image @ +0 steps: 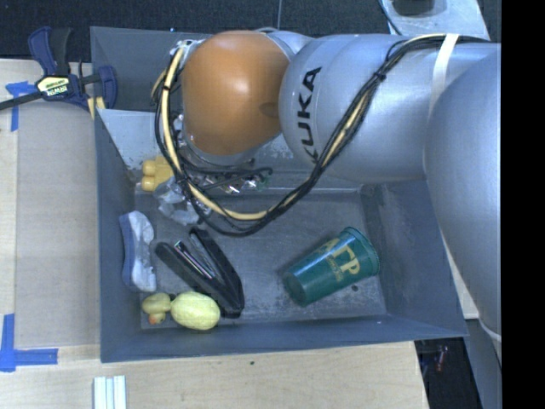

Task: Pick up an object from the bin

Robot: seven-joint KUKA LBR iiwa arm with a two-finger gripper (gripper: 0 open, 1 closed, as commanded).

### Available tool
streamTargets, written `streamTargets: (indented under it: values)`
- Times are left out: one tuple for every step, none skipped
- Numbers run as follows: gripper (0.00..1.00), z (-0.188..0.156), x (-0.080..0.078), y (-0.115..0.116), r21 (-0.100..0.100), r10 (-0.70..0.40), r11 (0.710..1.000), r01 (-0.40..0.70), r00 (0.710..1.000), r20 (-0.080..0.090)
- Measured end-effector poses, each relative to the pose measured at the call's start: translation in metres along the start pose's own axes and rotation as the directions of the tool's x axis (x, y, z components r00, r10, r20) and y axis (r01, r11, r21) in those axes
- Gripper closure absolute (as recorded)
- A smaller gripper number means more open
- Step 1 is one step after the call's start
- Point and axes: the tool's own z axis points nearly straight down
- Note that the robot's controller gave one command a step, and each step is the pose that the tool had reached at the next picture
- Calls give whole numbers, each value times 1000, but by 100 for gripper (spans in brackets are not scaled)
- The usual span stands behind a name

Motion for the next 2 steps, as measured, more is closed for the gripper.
streamTargets:
  values:
    - [100, -23, -5, -3, 8, -56, 998, 56, 998, 12]
    - [100, -30, 3, -5, 6, -120, 993, 120, 993, 11]
